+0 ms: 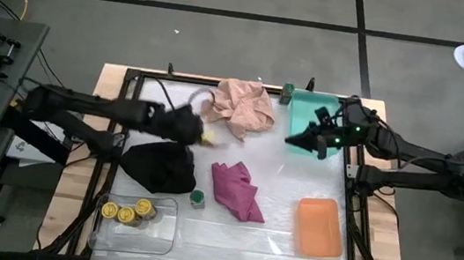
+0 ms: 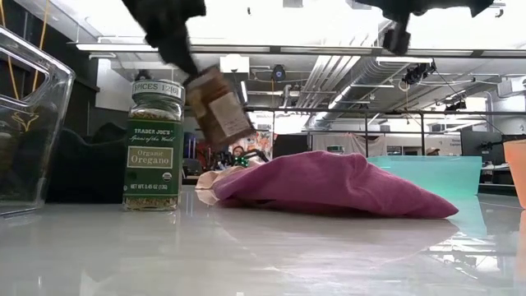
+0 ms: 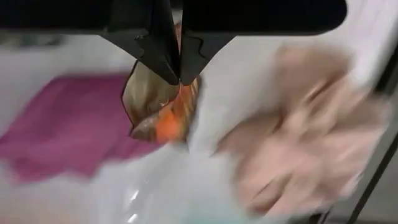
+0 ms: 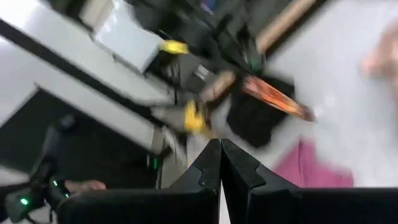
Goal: Sort spices by type
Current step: Put the top orange seasoning bag into the orange bin, then put the left orange seasoning bag into the orange bin
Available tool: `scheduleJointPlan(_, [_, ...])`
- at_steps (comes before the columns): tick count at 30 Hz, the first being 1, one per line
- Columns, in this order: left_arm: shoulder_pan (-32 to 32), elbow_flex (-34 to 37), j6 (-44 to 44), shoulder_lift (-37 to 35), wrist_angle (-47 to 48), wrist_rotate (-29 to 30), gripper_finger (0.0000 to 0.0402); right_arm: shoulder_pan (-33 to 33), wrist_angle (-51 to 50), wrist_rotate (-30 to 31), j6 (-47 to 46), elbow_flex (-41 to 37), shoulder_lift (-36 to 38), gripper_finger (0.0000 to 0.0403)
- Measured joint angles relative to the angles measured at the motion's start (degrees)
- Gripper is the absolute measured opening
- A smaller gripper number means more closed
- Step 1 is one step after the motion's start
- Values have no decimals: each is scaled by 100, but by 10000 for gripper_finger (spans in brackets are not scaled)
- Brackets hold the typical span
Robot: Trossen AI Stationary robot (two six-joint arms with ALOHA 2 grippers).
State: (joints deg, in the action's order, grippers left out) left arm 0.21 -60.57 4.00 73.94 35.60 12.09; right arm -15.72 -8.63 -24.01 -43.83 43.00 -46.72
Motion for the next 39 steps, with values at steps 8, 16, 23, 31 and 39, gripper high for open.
scheduleJointPlan(8, [-1487,-1570,478,2027,-1413,506,0,506,-1834,-28,281,0,285,0])
scheduleJointPlan(16, [-1864,-4145,-113,4080,-772,631,0,951,-1901,131,340,0,517,0])
scheduleJointPlan(23, [-1973,-4682,1,3888,800,663,0,1619,-1811,395,116,0,452,0])
scheduleJointPlan(31, [-2607,-4508,6,3651,1440,629,0,2673,-146,1005,-9,2,-629,0])
scheduleJointPlan(39, [-2917,-2499,1244,2888,-403,215,0,3343,997,1005,99,2,-2214,0])
